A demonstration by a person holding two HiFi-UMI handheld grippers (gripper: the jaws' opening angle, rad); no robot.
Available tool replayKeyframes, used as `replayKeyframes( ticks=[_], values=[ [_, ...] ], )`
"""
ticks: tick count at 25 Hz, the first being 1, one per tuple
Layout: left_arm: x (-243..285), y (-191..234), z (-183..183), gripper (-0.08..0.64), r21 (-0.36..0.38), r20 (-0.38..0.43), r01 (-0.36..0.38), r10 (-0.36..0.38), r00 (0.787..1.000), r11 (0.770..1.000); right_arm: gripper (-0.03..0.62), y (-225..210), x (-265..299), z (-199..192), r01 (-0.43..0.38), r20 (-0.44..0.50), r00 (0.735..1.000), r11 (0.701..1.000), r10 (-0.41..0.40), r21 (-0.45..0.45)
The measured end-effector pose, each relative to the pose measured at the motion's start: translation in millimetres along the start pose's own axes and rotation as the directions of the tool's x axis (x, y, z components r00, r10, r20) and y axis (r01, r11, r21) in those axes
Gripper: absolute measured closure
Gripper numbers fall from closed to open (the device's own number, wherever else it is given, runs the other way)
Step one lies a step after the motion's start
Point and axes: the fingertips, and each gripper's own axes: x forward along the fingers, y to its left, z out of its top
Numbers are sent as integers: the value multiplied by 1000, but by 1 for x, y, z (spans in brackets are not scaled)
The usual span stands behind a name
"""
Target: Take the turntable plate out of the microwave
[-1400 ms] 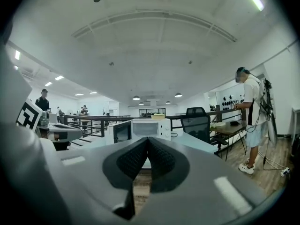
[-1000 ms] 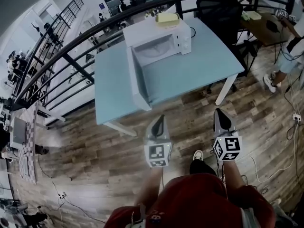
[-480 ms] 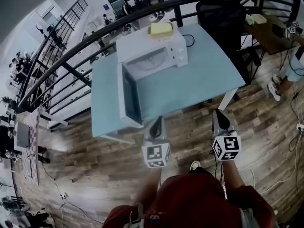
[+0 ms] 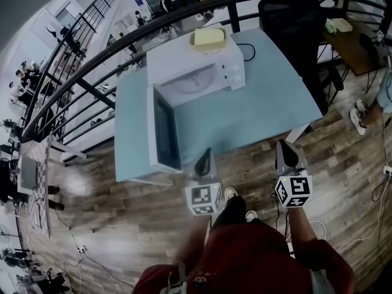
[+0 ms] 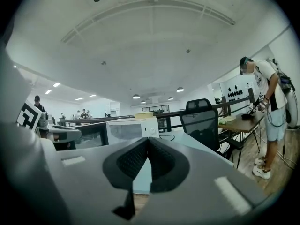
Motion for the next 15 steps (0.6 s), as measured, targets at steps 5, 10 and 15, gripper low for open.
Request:
replayKeyframes(
  ticks=[5,10,15],
  values=[
    [42,25,-6,563,-14,-1,-1,1,1000,1000,592,0,49,-6,-4,-31,1000,1000,4,-23],
    [89,59,-9,561,-23,5,9,-9,1000,1000,592,11,110,7,-23,-44,999,997,20,-71],
    [135,103,-9,561,-31,9,-2,3,1000,1000,592,25,177,14,-34,-54,998,995,29,-94]
  ],
)
